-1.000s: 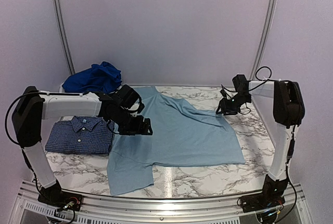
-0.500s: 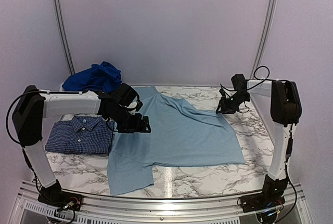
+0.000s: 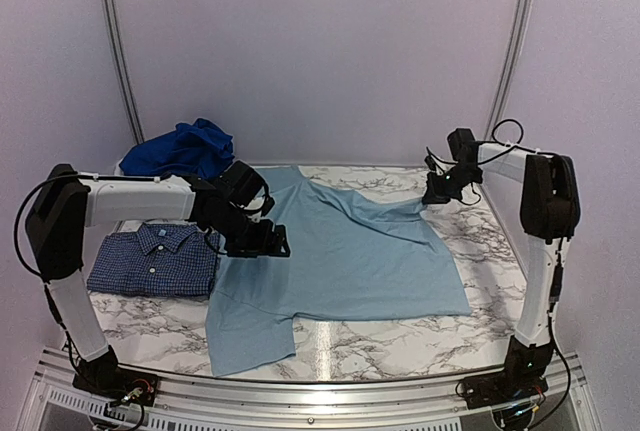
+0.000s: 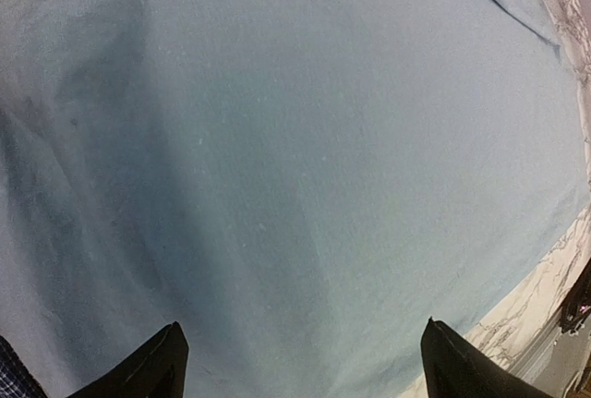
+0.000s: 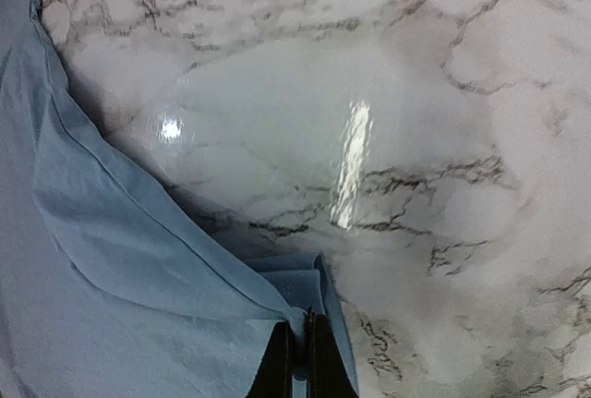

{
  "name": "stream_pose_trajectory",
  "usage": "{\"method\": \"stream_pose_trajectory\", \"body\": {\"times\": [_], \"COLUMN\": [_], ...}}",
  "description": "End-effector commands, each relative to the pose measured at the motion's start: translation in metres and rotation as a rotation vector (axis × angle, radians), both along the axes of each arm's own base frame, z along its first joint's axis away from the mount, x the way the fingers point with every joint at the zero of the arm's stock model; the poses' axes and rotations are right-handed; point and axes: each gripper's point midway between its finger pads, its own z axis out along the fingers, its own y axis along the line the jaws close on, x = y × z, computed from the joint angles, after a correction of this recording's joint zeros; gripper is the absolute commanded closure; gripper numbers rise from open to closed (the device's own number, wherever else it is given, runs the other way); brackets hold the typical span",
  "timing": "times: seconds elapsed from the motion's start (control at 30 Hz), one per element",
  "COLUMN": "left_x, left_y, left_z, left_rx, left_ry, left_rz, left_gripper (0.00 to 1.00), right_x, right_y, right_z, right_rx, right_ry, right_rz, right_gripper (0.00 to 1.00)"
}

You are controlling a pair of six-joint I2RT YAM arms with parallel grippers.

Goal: Fold and stack the mixed laundry pile
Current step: Adjust the flattened T-shirt at the center of the board.

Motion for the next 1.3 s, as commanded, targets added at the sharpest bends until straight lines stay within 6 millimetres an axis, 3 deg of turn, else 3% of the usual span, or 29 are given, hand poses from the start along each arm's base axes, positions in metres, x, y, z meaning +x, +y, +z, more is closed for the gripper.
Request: {"method": "stream_pose_trajectory", "body": {"times": [0.0, 0.07, 0.1, 0.3, 0.37, 0.4, 0.5, 0.57, 0.67, 0.87, 0.97, 1.07, 1.27], "left_x": [0.001, 0.003, 0.003, 0.005, 0.005, 0.004, 0.006, 0.009, 0.014, 0.022, 0.034, 0.049, 0.066], "left_y": [0.002, 0.003, 0.004, 0.014, 0.017, 0.018, 0.018, 0.018, 0.021, 0.017, 0.012, 0.007, -0.002], "left_z": [-0.009, -0.011, -0.012, -0.016, -0.015, -0.015, -0.009, -0.003, 0.005, 0.0, -0.004, -0.009, -0.031], "left_rx": [0.011, 0.012, 0.015, 0.026, 0.028, 0.028, 0.023, 0.02, 0.027, 0.036, 0.051, 0.062, 0.083], "left_ry": [0.029, 0.034, 0.037, 0.048, 0.046, 0.046, 0.029, 0.006, -0.033, -0.043, -0.061, -0.071, -0.051], "left_rz": [-0.007, -0.002, 0.002, 0.042, 0.054, 0.057, 0.061, 0.062, 0.07, 0.07, 0.069, 0.086, 0.097], "left_gripper": [0.1, 0.1, 0.1, 0.1, 0.1, 0.1, 0.09, 0.08, 0.07, 0.07, 0.07, 0.07, 0.08], "right_x": [0.045, 0.062, 0.072, 0.095, 0.104, 0.108, 0.118, 0.116, 0.1, 0.03, -0.013, -0.037, -0.038], "right_y": [-0.035, -0.046, -0.069, -0.113, -0.122, -0.128, -0.141, -0.144, -0.132, -0.059, -0.017, -0.003, -0.005], "right_z": [0.04, 0.043, 0.045, 0.01, 0.011, 0.013, 0.022, 0.032, 0.049, 0.061, 0.038, 0.015, -0.027], "right_rx": [-0.03, -0.043, -0.057, -0.13, -0.14, -0.151, -0.192, -0.21, -0.186, -0.033, 0.042, 0.079, 0.06], "right_ry": [-0.129, -0.15, -0.164, -0.131, -0.156, -0.168, -0.196, -0.194, -0.183, -0.137, -0.058, -0.003, 0.061], "right_rz": [-0.105, -0.143, -0.194, -0.311, -0.338, -0.354, -0.387, -0.391, -0.355, -0.212, -0.136, -0.117, -0.114], "right_gripper": [1.0, 1.0, 1.0, 1.0, 1.0, 0.96, 0.59, 0.47, 0.43, 0.42, 0.42, 0.42, 0.43]}}
